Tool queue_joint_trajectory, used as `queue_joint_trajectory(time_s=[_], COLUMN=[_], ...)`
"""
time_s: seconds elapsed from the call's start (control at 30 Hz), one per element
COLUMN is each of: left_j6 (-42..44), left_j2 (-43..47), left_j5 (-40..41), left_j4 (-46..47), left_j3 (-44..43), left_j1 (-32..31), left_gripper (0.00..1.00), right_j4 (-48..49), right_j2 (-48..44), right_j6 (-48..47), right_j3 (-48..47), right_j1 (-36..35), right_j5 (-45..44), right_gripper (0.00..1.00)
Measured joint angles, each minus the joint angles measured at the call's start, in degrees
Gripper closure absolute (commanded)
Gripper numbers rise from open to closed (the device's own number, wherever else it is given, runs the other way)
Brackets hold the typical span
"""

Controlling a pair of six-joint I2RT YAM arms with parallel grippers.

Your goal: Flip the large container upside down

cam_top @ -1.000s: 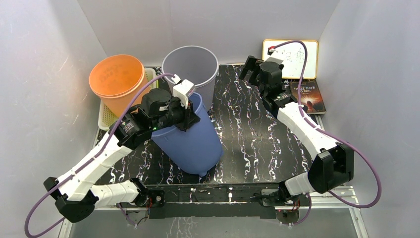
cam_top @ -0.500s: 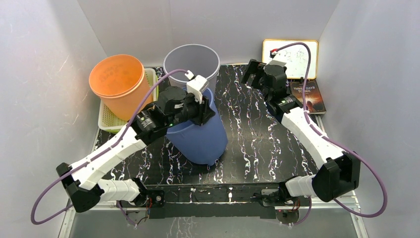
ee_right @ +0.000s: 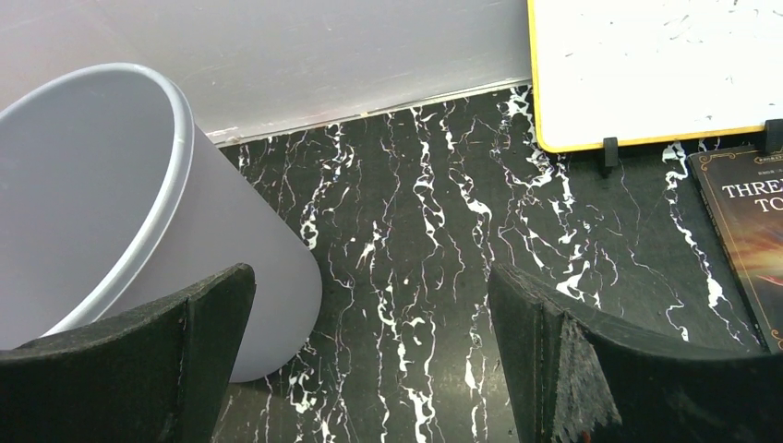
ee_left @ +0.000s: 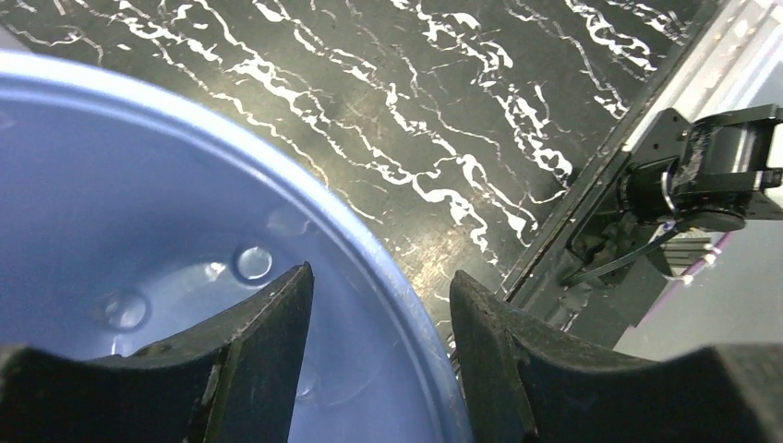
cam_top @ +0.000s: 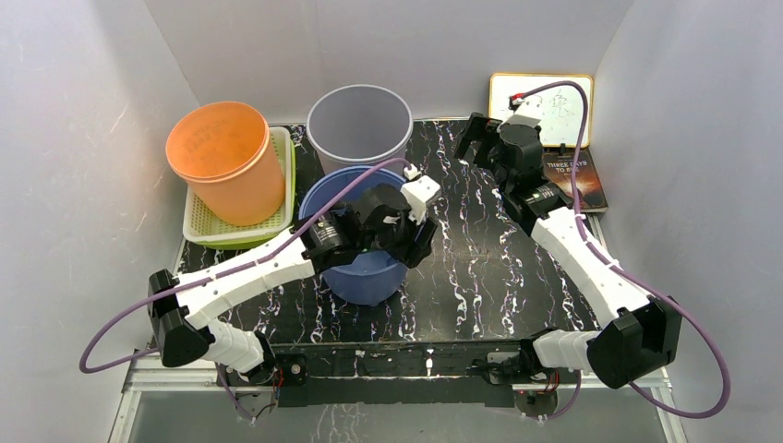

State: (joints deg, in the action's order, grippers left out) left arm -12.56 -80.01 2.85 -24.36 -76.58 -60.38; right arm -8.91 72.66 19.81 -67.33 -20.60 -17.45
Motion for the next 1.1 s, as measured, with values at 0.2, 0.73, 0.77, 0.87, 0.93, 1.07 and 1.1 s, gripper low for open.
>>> queue_joint_trajectory(time_s=[0.2, 0.73, 0.77, 0.87, 0.93, 1.07, 1.1], left_j6=[0.79, 4.96, 4.94, 4.81, 4.61, 4.17, 4.13], left_j2=[-1.25, -1.95, -1.92, -1.64, -1.36, 0.28, 1.11], left_j5=[6.49, 22.95, 23.12, 23.08, 22.60, 21.14, 20.65], left_j4=[-6.71, -20.15, -20.57, -20.85, -21.11, -21.09, -21.05], left_j3=[-5.07, -16.02, -16.00, -15.54, -15.45, -15.45, -15.45], left_j1=[-2.10, -3.56, -3.56, -3.56, -3.56, -3.56, -3.56], left_gripper=[0.39, 0.55, 0.55, 0.55, 0.51, 0.45, 0.44], right_j4=[-0.37, -1.07, -1.22, -1.25, -1.27, -1.22, -1.25], right_j2=[-0.50, -1.44, -1.49, -1.79, -2.10, -2.78, -2.95], right_j6=[-0.13, -0.26, -0.26, -0.26, -0.28, -0.42, -0.44], right_j3=[0.61, 2.64, 2.69, 2.69, 2.69, 3.13, 3.43], right_j1=[0.00, 0.00, 0.00, -0.02, 0.00, -0.02, 0.00], right_j5=[0.00, -0.70, -0.72, -0.85, -1.01, -1.36, -1.53], right_gripper=[0.02, 0.02, 0.02, 0.02, 0.02, 0.02, 0.02])
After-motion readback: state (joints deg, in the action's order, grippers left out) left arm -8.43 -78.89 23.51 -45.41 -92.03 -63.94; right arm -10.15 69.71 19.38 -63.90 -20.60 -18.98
